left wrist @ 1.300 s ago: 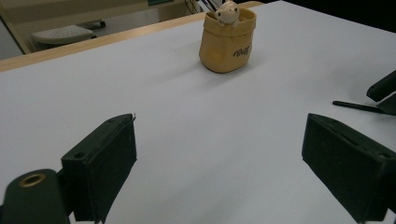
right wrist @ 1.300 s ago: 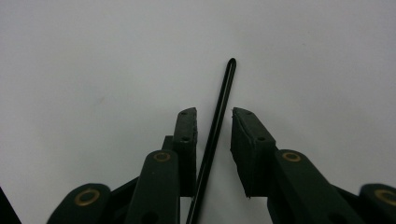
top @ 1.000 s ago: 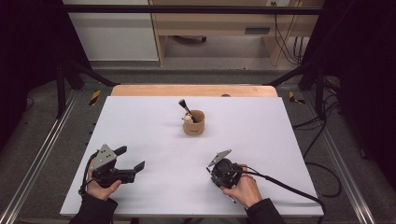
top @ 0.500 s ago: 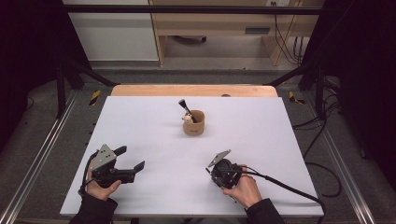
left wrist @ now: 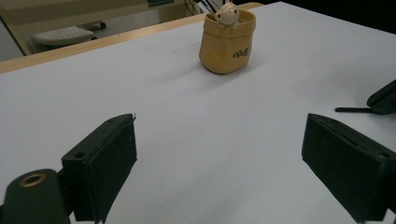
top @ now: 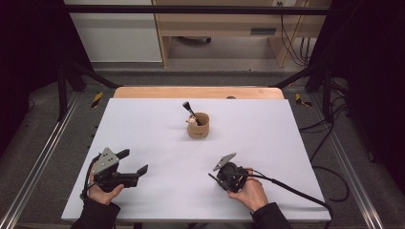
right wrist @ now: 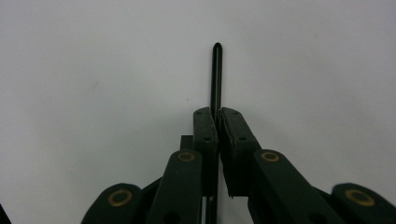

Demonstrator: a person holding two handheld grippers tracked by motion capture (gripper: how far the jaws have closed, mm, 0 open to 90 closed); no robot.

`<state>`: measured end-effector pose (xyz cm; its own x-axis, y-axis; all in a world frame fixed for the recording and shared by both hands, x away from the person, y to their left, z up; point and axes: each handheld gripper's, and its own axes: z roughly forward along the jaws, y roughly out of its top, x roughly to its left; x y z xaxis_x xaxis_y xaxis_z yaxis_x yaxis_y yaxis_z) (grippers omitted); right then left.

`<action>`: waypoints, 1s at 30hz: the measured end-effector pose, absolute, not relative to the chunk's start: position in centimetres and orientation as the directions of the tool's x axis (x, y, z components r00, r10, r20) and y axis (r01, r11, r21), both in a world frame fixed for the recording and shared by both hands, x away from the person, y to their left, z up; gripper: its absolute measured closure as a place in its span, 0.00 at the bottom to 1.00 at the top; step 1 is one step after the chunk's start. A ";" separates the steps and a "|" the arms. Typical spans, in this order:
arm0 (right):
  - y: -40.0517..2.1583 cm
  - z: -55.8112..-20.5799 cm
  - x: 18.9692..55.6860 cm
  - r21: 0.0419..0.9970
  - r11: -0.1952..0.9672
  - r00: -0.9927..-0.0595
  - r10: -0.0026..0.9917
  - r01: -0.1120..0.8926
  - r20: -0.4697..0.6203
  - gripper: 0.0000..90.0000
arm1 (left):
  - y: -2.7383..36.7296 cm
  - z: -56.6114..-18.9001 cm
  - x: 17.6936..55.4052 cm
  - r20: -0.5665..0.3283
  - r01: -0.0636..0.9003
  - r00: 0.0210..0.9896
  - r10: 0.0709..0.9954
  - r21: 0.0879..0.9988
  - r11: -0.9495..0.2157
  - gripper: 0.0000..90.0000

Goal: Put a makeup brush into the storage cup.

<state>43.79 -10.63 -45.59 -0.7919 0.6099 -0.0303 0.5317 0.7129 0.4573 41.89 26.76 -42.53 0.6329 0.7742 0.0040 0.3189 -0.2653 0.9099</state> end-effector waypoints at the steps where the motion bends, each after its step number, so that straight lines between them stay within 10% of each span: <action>1: -10.6 -45.6 43.8 0.457 0.713 -0.792 0.610 0.532 -0.029 0.95 | 26.8 -42.5 41.9 0.004 0.319 0.633 0.774 0.910 -0.265 0.11; 22: -11.6 -42.4 43.9 0.430 0.729 -0.792 0.609 0.532 -0.053 0.66 | 26.6 -42.4 41.8 0.001 0.320 0.640 0.769 0.909 -0.267 0.10; 30: -11.1 -42.1 44.1 0.362 0.752 -0.796 0.604 0.551 -0.042 0.69 | 26.7 -42.4 41.8 -0.001 0.319 0.640 0.768 0.910 -0.264 0.10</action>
<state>44.12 -11.15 -42.05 -0.7960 0.6038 -0.0418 0.5511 0.7516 0.3624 41.78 26.67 -42.37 0.6403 0.7681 -0.0015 0.3189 -0.2641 0.9103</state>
